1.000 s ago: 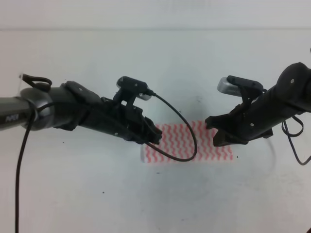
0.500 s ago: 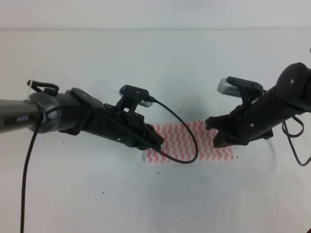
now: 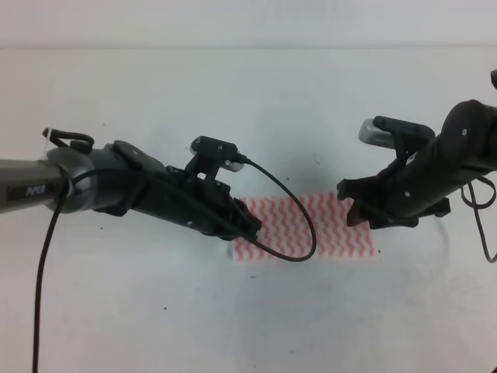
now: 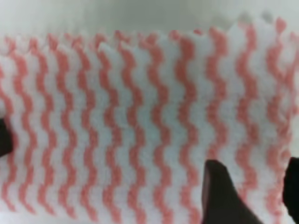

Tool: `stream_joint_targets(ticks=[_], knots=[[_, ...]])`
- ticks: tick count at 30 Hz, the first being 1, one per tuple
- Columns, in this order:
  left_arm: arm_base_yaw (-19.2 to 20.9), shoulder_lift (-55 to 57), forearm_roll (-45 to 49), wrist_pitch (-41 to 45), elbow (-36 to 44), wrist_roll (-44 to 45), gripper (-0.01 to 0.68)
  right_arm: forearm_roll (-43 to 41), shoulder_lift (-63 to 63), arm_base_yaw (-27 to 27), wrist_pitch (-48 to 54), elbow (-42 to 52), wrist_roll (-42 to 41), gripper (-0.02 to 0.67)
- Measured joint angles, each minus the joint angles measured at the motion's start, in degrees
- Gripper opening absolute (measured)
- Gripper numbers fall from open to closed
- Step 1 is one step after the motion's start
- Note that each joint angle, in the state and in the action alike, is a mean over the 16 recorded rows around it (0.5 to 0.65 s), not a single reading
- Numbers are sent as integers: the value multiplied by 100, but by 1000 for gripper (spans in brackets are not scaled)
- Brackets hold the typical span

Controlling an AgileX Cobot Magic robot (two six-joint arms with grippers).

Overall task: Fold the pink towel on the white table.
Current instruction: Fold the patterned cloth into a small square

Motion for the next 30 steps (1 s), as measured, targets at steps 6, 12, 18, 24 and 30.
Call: stream_joint_targets(ticks=[6,12,18,24,30], knots=[[3,4,4,54,2,-5,-6,-60,1,-61,-93,-13,163,291],[6,9,8,92,3,-9,-6,-49,55,-122,-124,-18,237,297],[6,9,4,110,2,-13,-6,-10,173,-142,-107,-24,238,279],[7,8,-4,136,-2,-16,-7,40,330,-143,-92,-30,239,258],[8,7,-4,169,-2,-17,-6,80,428,-143,-89,-45,237,244]])
